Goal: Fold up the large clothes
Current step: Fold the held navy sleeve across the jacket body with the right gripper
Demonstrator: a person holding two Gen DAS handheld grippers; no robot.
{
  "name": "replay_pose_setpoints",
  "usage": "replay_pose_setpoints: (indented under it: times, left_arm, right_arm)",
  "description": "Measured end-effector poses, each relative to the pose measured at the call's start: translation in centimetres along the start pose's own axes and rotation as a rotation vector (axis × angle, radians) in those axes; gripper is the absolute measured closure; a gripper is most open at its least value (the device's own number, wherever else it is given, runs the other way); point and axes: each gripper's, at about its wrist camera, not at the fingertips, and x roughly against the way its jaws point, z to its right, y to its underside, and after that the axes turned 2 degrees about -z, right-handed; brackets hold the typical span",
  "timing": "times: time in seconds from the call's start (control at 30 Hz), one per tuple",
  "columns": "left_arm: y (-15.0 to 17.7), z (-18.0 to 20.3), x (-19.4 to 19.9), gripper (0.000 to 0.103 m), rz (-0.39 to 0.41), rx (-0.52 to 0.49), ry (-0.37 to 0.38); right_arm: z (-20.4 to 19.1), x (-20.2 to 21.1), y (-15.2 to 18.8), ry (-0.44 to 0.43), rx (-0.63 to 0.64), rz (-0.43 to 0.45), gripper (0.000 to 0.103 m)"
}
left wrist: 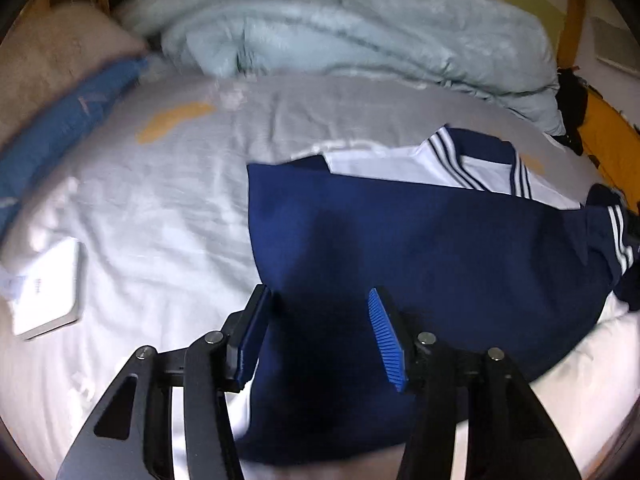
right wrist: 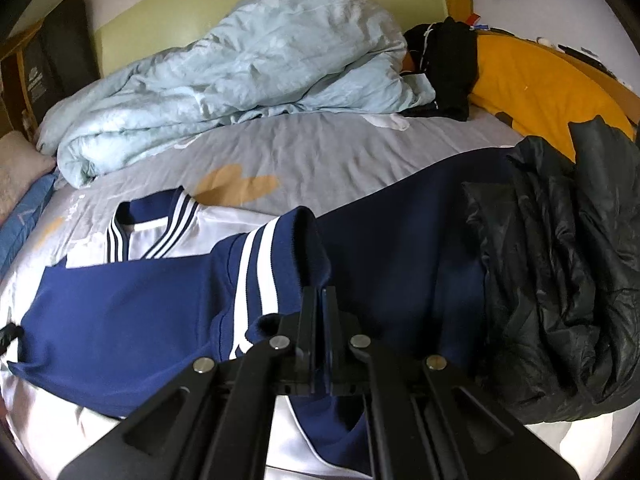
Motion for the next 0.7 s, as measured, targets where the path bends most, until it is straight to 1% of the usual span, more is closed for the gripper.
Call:
replay_pose_setpoints:
  times: [0.03,0.07,0.13,0.2,0.23,0.27,0.3,0.43,0.47,0.5,0.53,0.57,0.6,0.63,0.7]
  left_arm:
    - [-0.5,-0.6,-0.8,0.054,-0.021,0.021,0.009]
    - [-0.7,-1.3,-1.6,0.055,-0.035,0.046,0.002]
    - [-0.8,-1.9,-2.8,0.057,-0.06,0.066,0.003]
    - [-0.4,-2.1,-3.4,0.073,-0.077,0.059,0.034]
    - [-0.3,-2.0,-3.5,0.076,-0.076,0.049,0.039]
    - [-0.3,-1.9,-3.4,0.087,-0.072,0.039,0.02]
    - [-0.3,-2.0,-3.2,0.095,-0.061,0.033,-0.025]
    - [-0.8,-3.4,-1.4,0.098,0.042,0.069,-0.145]
    - [-0.9,-3.8,-1.0,0.101,0.068,0.085,-0.186]
    - [-0.9,-4.3,-0.8,0.103,0.093,0.101,-0.259]
    - [-0.9,-4.7,-0.7,0.103,0.109,0.109,-0.344]
    - [-0.9,-5.3,-0.7,0.103,0.122,0.115,-0.406]
    - [-0.9,-6.0,-0.8,0.103,0.117,0.126,-0.389]
    - [-0.9,-6.7,-0.9,0.103,0.1,0.151,-0.341]
    - [-0.7,-7.2,-0.6,0.103,0.098,0.196,-0.269]
  right_arm:
    - [0.0,-0.1,0.1,0.0,0.001,0.0,0.101]
    - [0.0,-0.2,0.1,-0.007,-0.004,0.0,0.101]
    - [0.0,-0.3,0.0,-0.039,-0.012,-0.003,0.101]
    - [-0.2,-0.3,-0.2,-0.053,-0.005,0.0,0.101]
    - [-0.4,-0.2,-0.3,-0.052,-0.002,0.001,0.101]
    - [-0.5,-0.2,-0.4,-0.056,-0.001,0.003,0.101]
    - [-0.7,-0.3,-0.4,-0.064,-0.001,0.001,0.101]
    - [-1.1,-1.0,0.0,-0.134,-0.002,-0.026,0.101]
    - [-1.3,-1.2,0.2,-0.159,0.004,-0.039,0.101]
    - [-1.6,-1.5,0.4,-0.181,0.013,-0.055,0.101]
    - [-2.0,-1.8,0.6,-0.185,0.024,-0.071,0.101]
    - [-2.3,-2.0,0.8,-0.163,0.034,-0.072,0.101]
    - [-2.6,-2.2,1.1,-0.136,0.045,-0.066,0.101]
    - [-2.6,-2.4,1.2,-0.127,0.049,-0.068,0.101]
    - [-2.3,-2.7,1.2,-0.119,0.026,-0.088,0.099]
